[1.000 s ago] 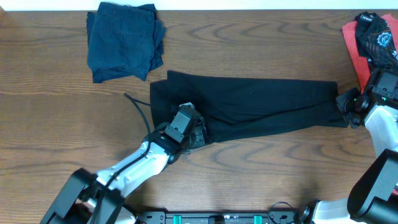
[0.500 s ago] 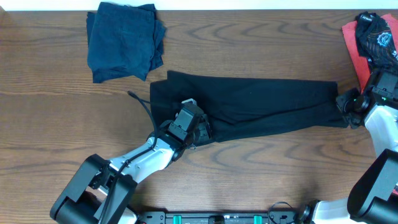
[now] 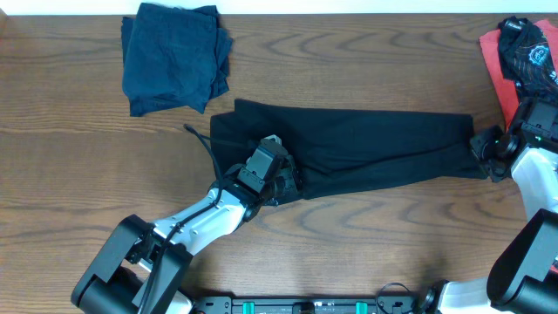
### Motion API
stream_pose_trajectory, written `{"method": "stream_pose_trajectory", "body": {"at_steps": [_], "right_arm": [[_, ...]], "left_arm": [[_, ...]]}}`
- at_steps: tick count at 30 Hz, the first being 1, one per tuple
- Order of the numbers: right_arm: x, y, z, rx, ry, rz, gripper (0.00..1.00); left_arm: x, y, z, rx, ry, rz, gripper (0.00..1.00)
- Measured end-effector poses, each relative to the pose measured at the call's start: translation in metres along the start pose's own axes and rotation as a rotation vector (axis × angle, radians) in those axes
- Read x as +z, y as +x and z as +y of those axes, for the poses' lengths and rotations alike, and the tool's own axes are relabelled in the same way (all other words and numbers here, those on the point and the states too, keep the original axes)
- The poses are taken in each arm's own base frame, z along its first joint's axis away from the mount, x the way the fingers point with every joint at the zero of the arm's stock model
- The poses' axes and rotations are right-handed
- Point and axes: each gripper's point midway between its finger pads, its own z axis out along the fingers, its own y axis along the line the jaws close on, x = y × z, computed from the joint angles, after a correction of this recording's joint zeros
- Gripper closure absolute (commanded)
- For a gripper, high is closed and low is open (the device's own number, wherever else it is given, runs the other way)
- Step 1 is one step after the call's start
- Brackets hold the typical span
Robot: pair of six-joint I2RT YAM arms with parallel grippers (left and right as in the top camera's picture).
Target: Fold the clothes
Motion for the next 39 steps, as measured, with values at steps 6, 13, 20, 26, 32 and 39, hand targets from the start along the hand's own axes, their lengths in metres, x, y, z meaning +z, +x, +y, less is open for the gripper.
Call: {"method": "stream_pose_trajectory", "body": {"at_steps": [6,13,20,26,32,39], "right_arm": [[0.000,0.001,-0.001,0.000,0.005,0.003,0.78],[0.000,0.001,-0.002,-0.007,0.007,0.004,0.68],[0.000,0.001,-0.002,-0.007,0.007,0.003,0.62],[0.000,0.000,0.000,-0.008,0.002,-0.002,0.48],[0.001,0.000,-0.001,-0.009,0.004,0.000,0.43],[0.024,0.011,-0.011,-0.006,0.051,0.061,0.45]], "left_arm": [[0.000,0.000,0.001,-0.004,-0.003,0.000,0.85],[-0.001,-0.014,-0.009,0.024,0.027,-0.066,0.89],[-0.004,-0.031,-0.029,0.059,0.092,-0.127,0.93],[-0.010,-0.045,-0.047,0.088,0.127,-0.161,0.93],[-0.016,-0.063,-0.053,0.117,0.121,-0.249,0.93],[-0.027,-0.090,-0.068,0.184,0.160,-0.380,0.93]]}}
